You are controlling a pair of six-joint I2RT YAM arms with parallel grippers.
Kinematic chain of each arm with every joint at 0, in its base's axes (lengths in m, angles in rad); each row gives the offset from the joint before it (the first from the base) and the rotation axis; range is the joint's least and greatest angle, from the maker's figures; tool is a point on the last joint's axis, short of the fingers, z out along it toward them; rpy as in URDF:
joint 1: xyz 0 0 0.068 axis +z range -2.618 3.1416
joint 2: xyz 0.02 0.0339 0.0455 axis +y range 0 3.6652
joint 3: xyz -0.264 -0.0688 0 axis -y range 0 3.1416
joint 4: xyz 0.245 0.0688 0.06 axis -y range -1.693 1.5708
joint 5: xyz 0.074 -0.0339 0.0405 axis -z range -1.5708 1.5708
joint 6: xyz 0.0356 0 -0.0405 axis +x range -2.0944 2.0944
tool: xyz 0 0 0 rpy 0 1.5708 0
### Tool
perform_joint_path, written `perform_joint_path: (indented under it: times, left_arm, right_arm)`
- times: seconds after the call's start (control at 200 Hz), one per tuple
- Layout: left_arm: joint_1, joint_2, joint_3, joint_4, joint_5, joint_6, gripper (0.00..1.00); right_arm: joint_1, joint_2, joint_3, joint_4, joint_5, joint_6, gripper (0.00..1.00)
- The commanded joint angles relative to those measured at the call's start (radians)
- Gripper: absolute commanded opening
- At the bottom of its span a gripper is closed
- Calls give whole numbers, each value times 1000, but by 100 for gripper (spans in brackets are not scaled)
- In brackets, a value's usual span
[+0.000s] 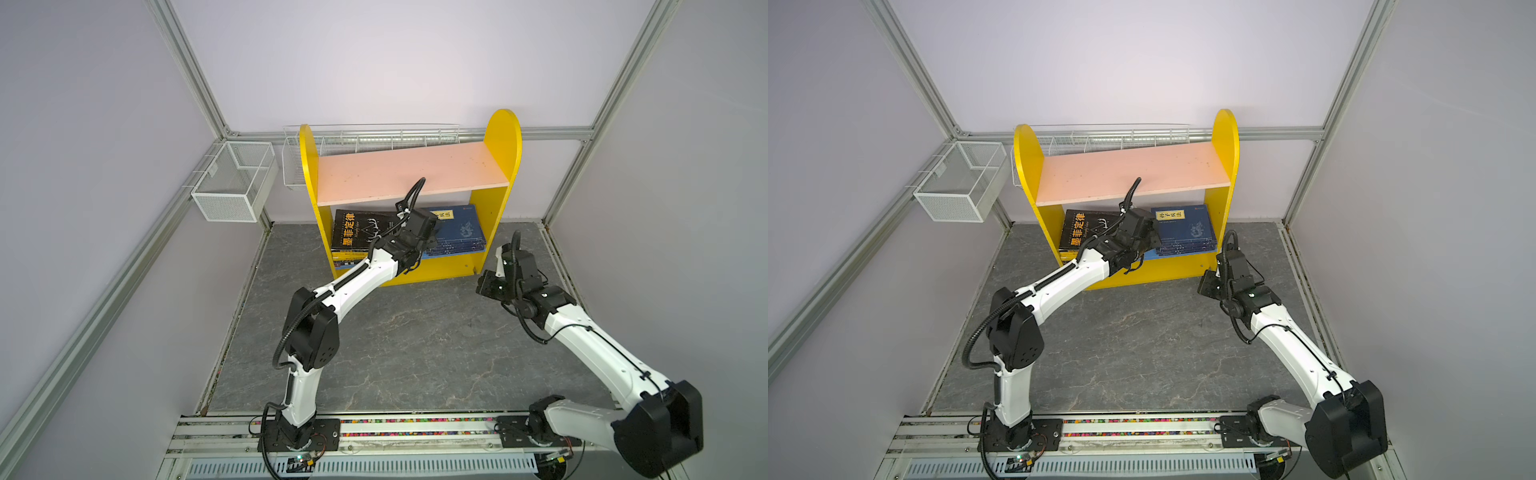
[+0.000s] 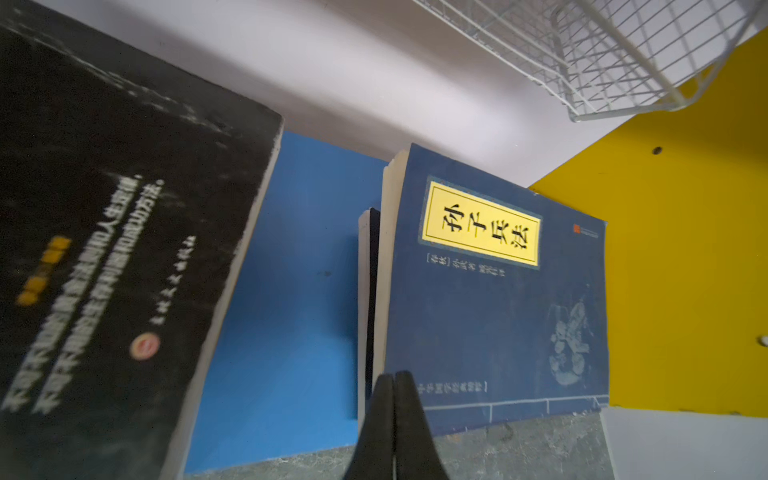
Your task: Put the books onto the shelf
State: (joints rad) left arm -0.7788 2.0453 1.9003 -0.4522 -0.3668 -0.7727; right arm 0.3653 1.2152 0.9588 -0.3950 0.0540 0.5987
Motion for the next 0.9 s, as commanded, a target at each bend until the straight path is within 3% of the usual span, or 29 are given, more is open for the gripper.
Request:
perform_joint_path:
  times: [0.0,0.225,0.515,0.895]
  left_arm:
    - [6,52,57,-130,-40,-15,0]
    - [6,23,-15,-56,-81,-40,0]
    - [11,35,-24,-80,-111,-47,0]
    - [31,16,-46,-62,-89,-63,0]
  right_arm:
    - [-8,-12,-18,6,-18,6,6]
    - [-23,-20,-29,5,-24,1,6]
    - [-28,-9,-35,15,-44,10,6]
    - [-35,-8,-34,13,-53,8,6]
